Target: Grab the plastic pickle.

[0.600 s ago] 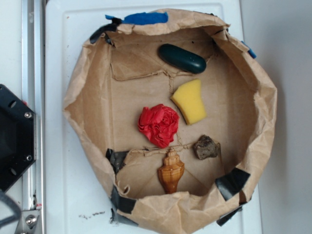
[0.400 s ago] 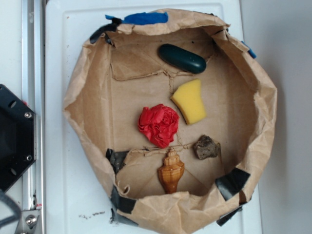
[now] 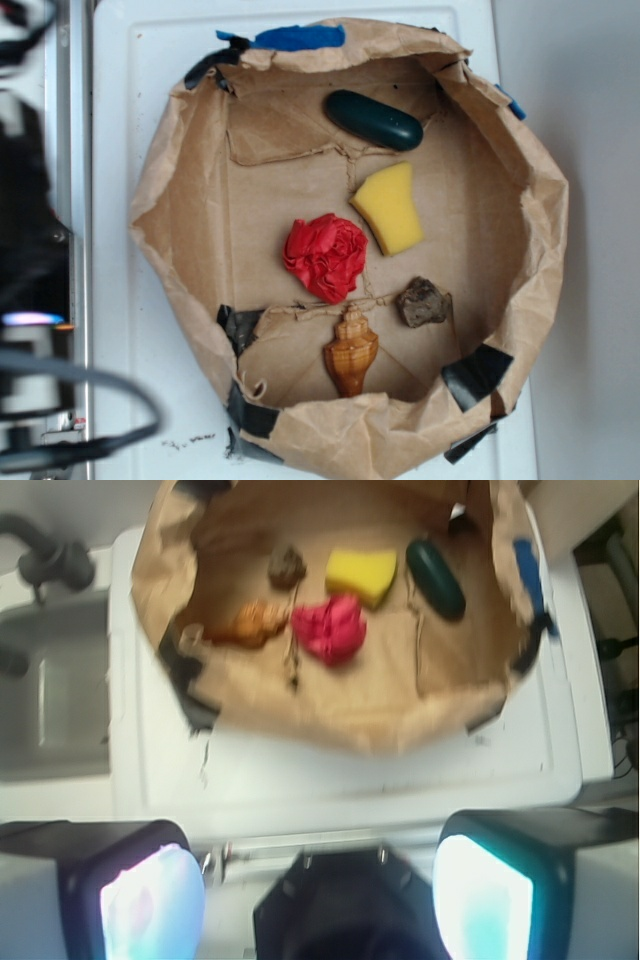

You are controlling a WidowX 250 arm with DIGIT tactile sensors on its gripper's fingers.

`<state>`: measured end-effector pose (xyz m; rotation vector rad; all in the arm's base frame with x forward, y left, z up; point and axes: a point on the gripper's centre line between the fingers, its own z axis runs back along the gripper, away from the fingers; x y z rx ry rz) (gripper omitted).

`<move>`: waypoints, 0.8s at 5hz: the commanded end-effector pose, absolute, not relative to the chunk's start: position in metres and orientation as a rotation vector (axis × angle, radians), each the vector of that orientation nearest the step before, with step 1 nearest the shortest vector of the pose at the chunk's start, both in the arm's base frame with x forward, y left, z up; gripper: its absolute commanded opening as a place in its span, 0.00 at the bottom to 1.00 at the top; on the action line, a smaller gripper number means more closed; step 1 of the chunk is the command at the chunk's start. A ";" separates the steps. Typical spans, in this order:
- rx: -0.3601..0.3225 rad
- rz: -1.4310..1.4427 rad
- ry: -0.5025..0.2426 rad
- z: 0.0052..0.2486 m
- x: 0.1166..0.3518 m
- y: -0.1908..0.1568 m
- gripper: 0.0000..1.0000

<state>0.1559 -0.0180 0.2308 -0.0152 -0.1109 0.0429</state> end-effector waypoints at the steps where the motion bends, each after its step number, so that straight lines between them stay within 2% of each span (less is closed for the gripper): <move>1: 0.006 -0.009 -0.218 0.226 0.215 0.005 1.00; 2: 0.004 -0.260 -0.291 0.218 0.234 0.011 1.00; 3: -0.058 -0.483 -0.278 0.213 0.246 0.014 1.00; 4: -0.058 -0.483 -0.278 0.213 0.246 0.014 1.00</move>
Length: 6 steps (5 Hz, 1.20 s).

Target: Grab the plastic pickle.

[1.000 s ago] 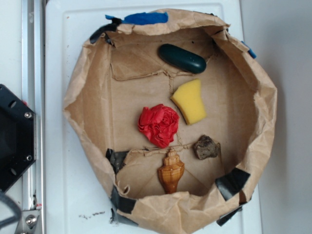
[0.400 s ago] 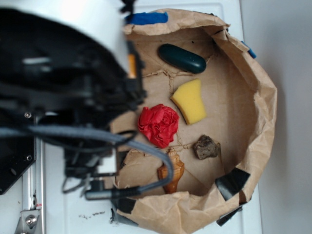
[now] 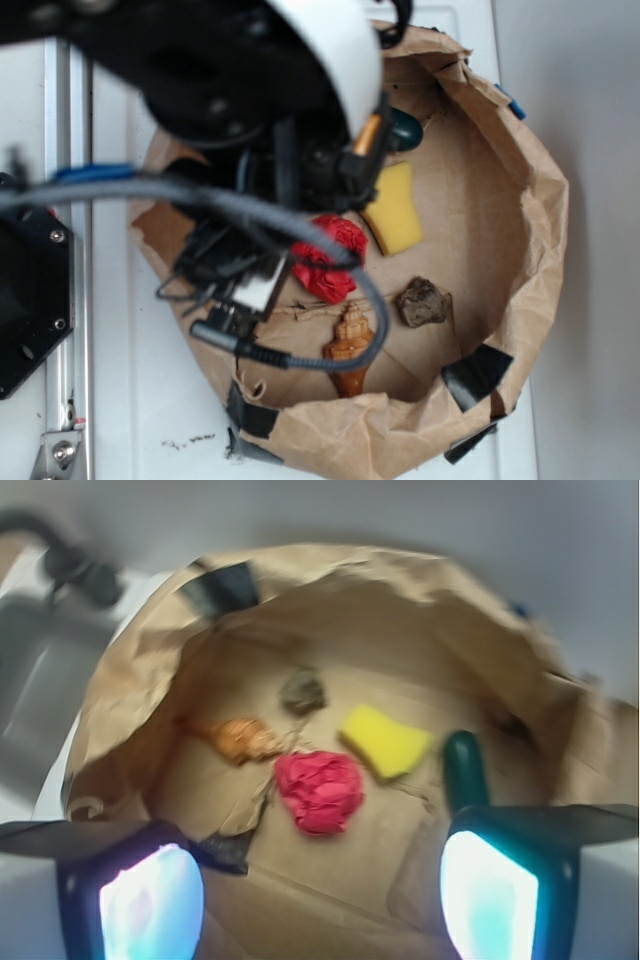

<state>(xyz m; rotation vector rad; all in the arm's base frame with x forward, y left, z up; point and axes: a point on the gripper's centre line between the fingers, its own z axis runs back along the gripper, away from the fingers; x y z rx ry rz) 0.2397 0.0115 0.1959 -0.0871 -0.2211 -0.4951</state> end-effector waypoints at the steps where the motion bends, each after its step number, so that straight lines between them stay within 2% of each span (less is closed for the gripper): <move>1: -0.058 -0.483 -0.278 0.213 0.246 0.014 1.00; 2: -0.058 -0.483 -0.278 0.213 0.246 0.014 1.00; 3: 0.018 -0.526 -0.252 0.163 0.262 0.034 1.00; 4: 0.024 -0.527 -0.248 0.134 0.270 0.048 1.00; 6: 0.027 -0.533 -0.189 0.091 0.283 0.063 1.00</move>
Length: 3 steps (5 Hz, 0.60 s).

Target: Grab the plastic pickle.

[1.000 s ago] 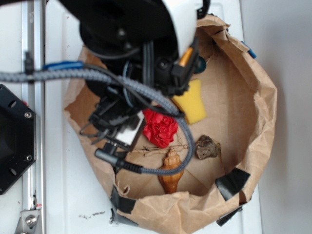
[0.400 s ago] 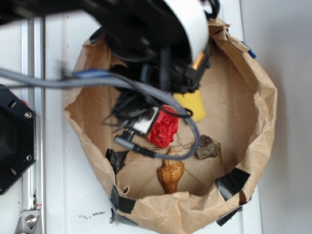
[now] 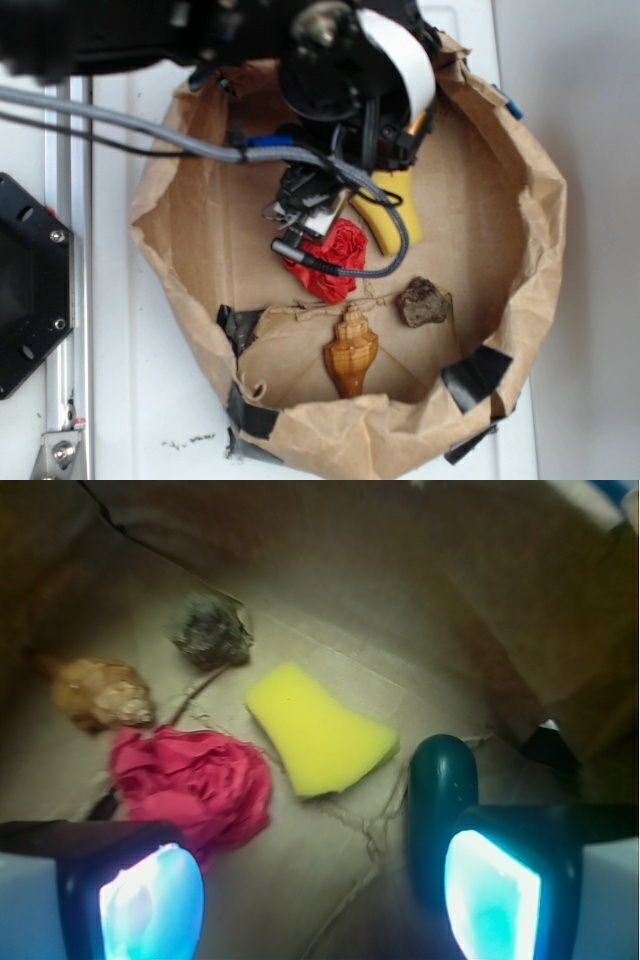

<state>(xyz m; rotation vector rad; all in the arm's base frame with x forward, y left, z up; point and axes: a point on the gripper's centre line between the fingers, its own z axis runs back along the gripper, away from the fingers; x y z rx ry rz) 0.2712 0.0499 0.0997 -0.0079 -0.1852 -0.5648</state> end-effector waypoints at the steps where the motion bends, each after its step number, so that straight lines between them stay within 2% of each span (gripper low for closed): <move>1: 0.054 -0.510 -0.158 0.081 0.295 0.072 1.00; 2: 0.083 -0.498 -0.173 0.085 0.308 0.082 1.00; 3: 0.067 -0.533 -0.191 0.086 0.312 0.093 1.00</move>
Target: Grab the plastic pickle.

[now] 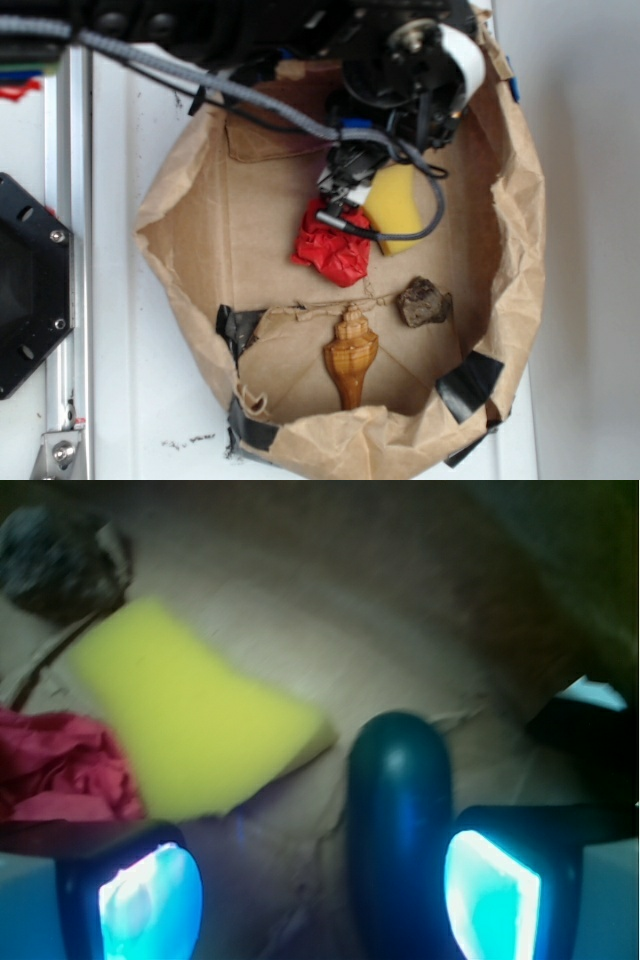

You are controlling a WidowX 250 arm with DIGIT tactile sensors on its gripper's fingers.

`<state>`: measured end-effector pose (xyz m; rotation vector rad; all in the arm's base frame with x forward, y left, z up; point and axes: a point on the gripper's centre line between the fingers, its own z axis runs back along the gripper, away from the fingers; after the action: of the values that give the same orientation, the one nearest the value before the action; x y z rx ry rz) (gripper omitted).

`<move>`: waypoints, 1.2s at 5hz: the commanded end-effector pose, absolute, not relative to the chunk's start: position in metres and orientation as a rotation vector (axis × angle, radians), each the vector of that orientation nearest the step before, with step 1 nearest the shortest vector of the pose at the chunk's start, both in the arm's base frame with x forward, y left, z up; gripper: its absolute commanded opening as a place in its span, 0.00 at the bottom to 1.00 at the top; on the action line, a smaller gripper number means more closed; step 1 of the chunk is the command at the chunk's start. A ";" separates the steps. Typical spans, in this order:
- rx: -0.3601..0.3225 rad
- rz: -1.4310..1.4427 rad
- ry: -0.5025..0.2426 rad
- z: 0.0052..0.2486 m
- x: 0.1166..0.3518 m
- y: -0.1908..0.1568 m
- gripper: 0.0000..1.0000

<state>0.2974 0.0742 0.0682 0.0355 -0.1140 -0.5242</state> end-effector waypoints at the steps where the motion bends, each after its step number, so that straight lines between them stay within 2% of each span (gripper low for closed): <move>1: 0.091 -0.596 -0.204 0.078 0.315 0.093 1.00; 2: 0.023 -0.661 -0.232 0.061 0.319 0.084 1.00; 3: 0.025 -0.708 -0.217 0.044 0.322 0.074 1.00; 4: -0.008 -0.719 -0.202 0.037 0.323 0.067 1.00; 5: 0.002 -0.727 -0.215 0.039 0.319 0.064 0.00; 6: 0.009 -0.720 -0.213 0.039 0.319 0.064 0.00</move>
<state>0.3122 0.0762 0.0269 -0.0262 -0.1729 -0.6805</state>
